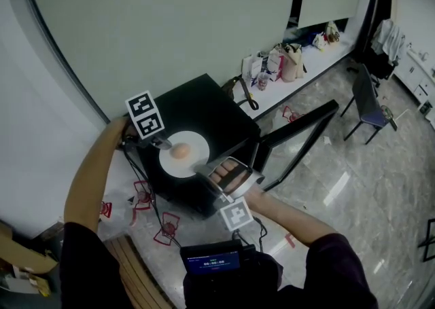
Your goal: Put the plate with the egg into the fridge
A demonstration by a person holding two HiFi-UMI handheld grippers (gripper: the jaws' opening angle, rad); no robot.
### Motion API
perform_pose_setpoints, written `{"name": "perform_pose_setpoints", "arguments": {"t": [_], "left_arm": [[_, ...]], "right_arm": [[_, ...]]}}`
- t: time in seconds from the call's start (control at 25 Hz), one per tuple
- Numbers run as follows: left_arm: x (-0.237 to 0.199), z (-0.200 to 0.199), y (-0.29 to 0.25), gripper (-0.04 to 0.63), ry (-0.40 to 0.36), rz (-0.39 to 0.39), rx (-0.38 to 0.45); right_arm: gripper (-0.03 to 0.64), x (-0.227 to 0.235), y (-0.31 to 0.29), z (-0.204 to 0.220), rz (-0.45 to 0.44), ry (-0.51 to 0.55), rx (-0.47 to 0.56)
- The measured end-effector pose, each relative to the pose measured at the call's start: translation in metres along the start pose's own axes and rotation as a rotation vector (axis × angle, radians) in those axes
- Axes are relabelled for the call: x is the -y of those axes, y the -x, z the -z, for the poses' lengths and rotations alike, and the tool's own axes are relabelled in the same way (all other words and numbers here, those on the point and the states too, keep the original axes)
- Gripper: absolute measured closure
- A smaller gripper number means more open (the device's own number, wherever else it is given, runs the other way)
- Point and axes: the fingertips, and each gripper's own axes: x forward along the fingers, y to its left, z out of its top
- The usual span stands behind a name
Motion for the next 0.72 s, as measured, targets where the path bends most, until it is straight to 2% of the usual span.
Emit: {"name": "perform_pose_setpoints", "arguments": {"t": [0.24, 0.36, 0.48, 0.6, 0.72], "left_arm": [[0.014, -0.001, -0.001, 0.482, -0.017, 0.001, 0.003], [0.017, 0.0, -0.003, 0.482, -0.015, -0.008, 0.011], [0.017, 0.0, -0.003, 0.482, -0.012, -0.023, 0.027], [0.015, -0.004, 0.003, 0.482, -0.024, -0.059, 0.065], [0.021, -0.012, 0.01, 0.482, -0.058, -0.133, 0.126]], "right_arm": [[0.519, 0.004, 0.005, -0.007, 0.052, 0.033, -0.001], [0.583, 0.002, 0.007, -0.007, 0.08, 0.059, -0.003], [0.592, 0.003, 0.007, -0.009, 0.097, 0.06, -0.002], [0.594, 0.004, 0.006, -0.009, 0.099, 0.058, -0.003], [0.594, 0.002, 0.011, -0.009, 0.105, 0.065, -0.008]]}}
